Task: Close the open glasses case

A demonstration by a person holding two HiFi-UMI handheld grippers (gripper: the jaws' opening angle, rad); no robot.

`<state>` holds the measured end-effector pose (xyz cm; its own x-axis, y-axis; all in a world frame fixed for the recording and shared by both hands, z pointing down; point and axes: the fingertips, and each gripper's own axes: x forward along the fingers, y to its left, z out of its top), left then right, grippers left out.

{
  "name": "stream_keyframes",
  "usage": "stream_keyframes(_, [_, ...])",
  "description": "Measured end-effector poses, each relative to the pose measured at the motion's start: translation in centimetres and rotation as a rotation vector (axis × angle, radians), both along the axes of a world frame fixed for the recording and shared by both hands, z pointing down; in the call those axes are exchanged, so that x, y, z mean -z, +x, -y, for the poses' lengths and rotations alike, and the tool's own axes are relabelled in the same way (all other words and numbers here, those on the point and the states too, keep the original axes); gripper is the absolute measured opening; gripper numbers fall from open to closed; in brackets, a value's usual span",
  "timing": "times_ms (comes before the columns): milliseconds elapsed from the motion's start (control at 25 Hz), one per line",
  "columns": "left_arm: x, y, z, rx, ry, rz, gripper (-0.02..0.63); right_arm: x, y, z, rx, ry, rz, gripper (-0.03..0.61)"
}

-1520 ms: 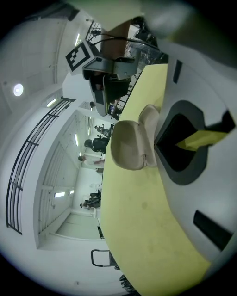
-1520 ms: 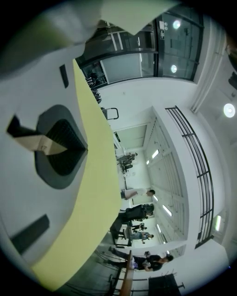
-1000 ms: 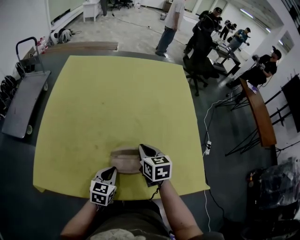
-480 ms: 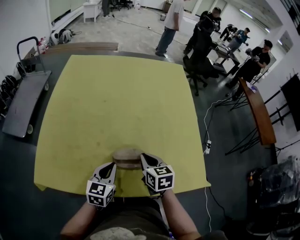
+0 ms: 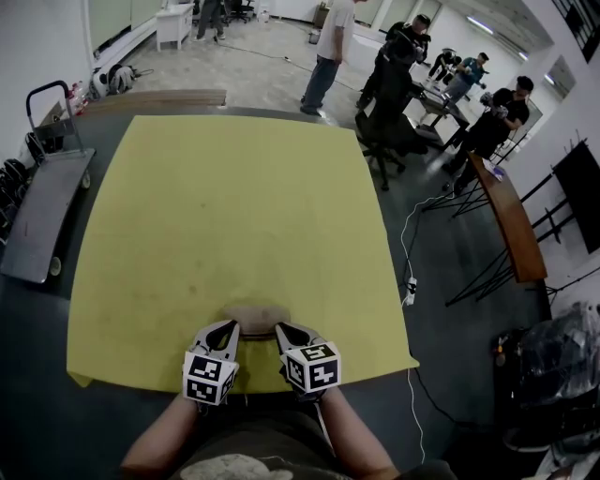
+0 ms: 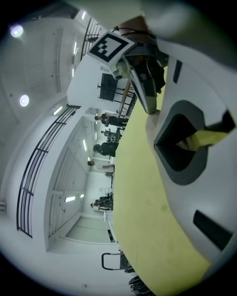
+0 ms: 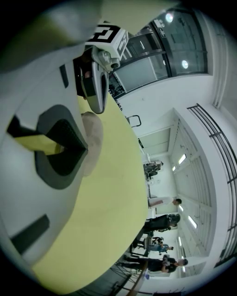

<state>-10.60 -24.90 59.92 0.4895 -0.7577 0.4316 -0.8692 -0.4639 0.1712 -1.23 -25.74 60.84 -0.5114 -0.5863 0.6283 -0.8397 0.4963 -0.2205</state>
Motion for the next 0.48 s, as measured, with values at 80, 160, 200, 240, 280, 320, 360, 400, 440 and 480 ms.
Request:
stream_keyframes(80, [-0.7, 0.3, -0.1, -0.012, -0.016, 0.012, 0.008, -0.5, 0.0, -0.3, 0.004, -0.008, -0.008, -0.011])
stream_keyframes(160, [-1.2, 0.4, -0.1, -0.016, -0.028, 0.017, 0.008, -0.9, -0.1, -0.4, 0.009, -0.015, -0.016, -0.011])
stream_keyframes(200, [-1.3, 0.4, -0.1, -0.016, -0.031, 0.016, 0.008, -1.0, -0.1, -0.4, 0.013, -0.018, -0.02, -0.011])
stream_keyframes(240, [-1.4, 0.5, -0.2, -0.017, -0.034, 0.016, 0.008, -1.1, 0.0, -0.4, 0.016, -0.022, -0.024, -0.011])
stream_keyframes(280, [-1.5, 0.5, -0.3, -0.017, -0.035, 0.016, 0.008, -1.3, 0.0, -0.4, 0.018, -0.025, -0.026, -0.011])
stream_keyframes(320, [-1.7, 0.5, -0.4, -0.014, -0.037, 0.015, 0.008, -1.3, 0.0, -0.5, 0.018, -0.027, -0.025, -0.011])
stream_keyframes(360, [-1.8, 0.5, -0.4, -0.009, -0.038, 0.014, 0.008, -1.4, 0.1, -0.5, 0.014, -0.028, -0.023, -0.011])
stream_keyframes(400, [-1.9, 0.6, -0.4, -0.004, -0.038, 0.012, 0.008, -1.4, 0.1, -0.5, 0.01, -0.03, -0.021, -0.011])
stream_keyframes(440, [-1.9, 0.6, -0.4, 0.002, -0.038, 0.01, 0.008, -1.4, 0.1, -0.5, 0.007, -0.03, -0.022, -0.011])
stream_keyframes(480, [-2.0, 0.6, -0.4, 0.008, -0.04, 0.01, 0.008, -1.4, 0.1, -0.5, 0.008, -0.03, -0.028, -0.011])
